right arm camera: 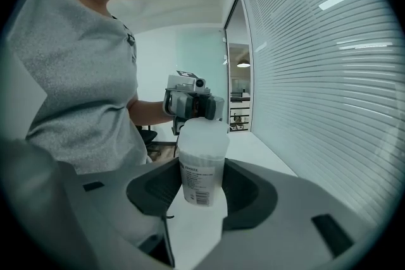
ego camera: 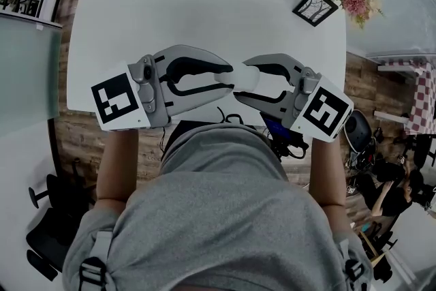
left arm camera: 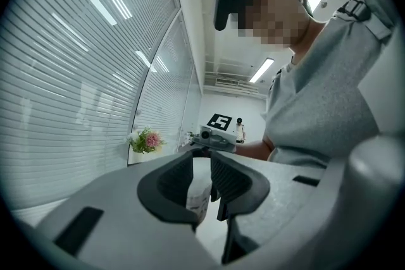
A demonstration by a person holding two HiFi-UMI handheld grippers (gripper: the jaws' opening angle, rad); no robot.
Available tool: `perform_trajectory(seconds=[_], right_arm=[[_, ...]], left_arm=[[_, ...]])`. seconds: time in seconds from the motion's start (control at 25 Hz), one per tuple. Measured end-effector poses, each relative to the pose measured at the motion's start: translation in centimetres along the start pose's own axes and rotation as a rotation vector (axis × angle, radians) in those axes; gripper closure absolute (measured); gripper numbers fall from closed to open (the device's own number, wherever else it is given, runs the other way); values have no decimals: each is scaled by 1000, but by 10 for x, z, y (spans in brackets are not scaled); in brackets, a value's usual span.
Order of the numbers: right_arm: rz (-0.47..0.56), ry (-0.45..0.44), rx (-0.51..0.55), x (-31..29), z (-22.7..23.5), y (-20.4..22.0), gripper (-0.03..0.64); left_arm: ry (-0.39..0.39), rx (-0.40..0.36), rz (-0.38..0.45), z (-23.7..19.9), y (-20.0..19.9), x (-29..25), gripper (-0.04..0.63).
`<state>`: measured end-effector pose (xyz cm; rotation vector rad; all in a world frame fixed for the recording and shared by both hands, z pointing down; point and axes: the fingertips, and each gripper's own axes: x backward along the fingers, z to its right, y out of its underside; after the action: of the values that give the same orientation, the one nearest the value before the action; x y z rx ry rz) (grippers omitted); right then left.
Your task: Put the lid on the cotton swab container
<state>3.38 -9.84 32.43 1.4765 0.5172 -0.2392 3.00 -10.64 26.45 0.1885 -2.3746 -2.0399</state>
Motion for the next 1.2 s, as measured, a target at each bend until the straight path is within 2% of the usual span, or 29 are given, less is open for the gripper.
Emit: perform_trajectory(seconds=[0.24,0.44,1.2], right_arm=[[-4,11,16,0,-1,0,411],[45,21,3,0,2,-6,411],[138,29,-61,5,4,-16,413]], left_arm=[[-9,61,12,-2,0,1,537],[-32,37,13,-3,-2,2,588],[-68,42,-23,-5,-2,0,592]])
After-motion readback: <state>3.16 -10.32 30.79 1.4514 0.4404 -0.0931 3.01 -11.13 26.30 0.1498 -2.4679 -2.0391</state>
